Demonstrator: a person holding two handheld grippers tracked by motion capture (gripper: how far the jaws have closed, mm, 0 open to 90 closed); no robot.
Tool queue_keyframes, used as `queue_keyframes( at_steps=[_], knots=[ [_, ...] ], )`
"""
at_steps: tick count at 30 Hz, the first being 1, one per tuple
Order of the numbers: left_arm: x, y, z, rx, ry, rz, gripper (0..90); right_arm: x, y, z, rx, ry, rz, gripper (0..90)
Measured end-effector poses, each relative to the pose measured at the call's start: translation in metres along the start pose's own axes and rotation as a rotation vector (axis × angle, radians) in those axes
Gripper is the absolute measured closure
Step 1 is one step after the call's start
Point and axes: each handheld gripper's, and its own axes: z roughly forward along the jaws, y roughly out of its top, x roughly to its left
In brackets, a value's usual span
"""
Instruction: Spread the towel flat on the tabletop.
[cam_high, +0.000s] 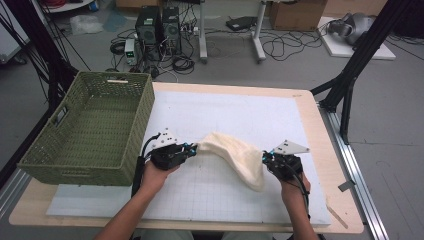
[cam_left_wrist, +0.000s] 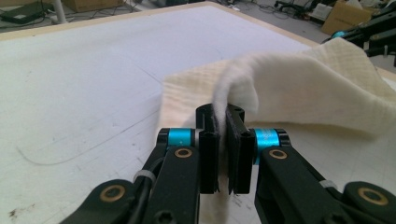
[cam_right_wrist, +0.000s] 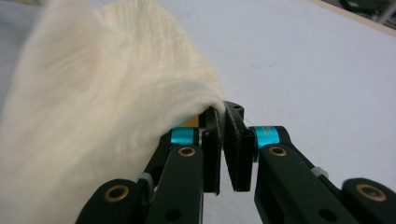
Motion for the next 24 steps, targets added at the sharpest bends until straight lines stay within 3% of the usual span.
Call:
queue_keyframes(
  at_steps=[3, 6, 8, 11, 14, 16, 19, 24],
  knots=[
    [0.001, -0.001, -0.003, 0.010, 0.015, 0.012, 84.8, -0.009, -0.007, -0.001, 0.021, -0.029, 0.026, 82.6],
    [0.006, -0.003, -0.007, 0.011, 0.029, 0.005, 84.8, -0.013, -0.010, -0.003, 0.023, -0.059, 0.047, 68.1],
    [0.009, -0.004, -0.010, 0.009, 0.035, -0.001, 84.8, -0.012, -0.009, -0.007, -0.016, -0.085, 0.058, 55.8],
    [0.011, -0.004, -0.015, 0.002, 0.040, -0.007, 84.8, -0.006, -0.003, -0.017, -0.090, -0.050, 0.051, 45.9],
    [0.012, -0.003, -0.019, -0.010, 0.042, -0.010, 84.8, 0.005, 0.005, -0.024, -0.141, -0.013, 0.002, 42.6],
    [0.014, -0.004, -0.020, -0.007, 0.044, -0.008, 84.8, 0.015, 0.010, -0.025, -0.168, 0.047, -0.019, 42.6],
    [0.016, -0.004, -0.021, -0.008, 0.049, -0.013, 84.7, 0.031, 0.013, -0.019, -0.156, 0.116, -0.079, 43.0],
    [0.017, -0.005, -0.021, -0.008, 0.054, -0.017, 84.6, 0.058, 0.015, -0.001, -0.110, 0.220, -0.138, 42.3]
  ],
)
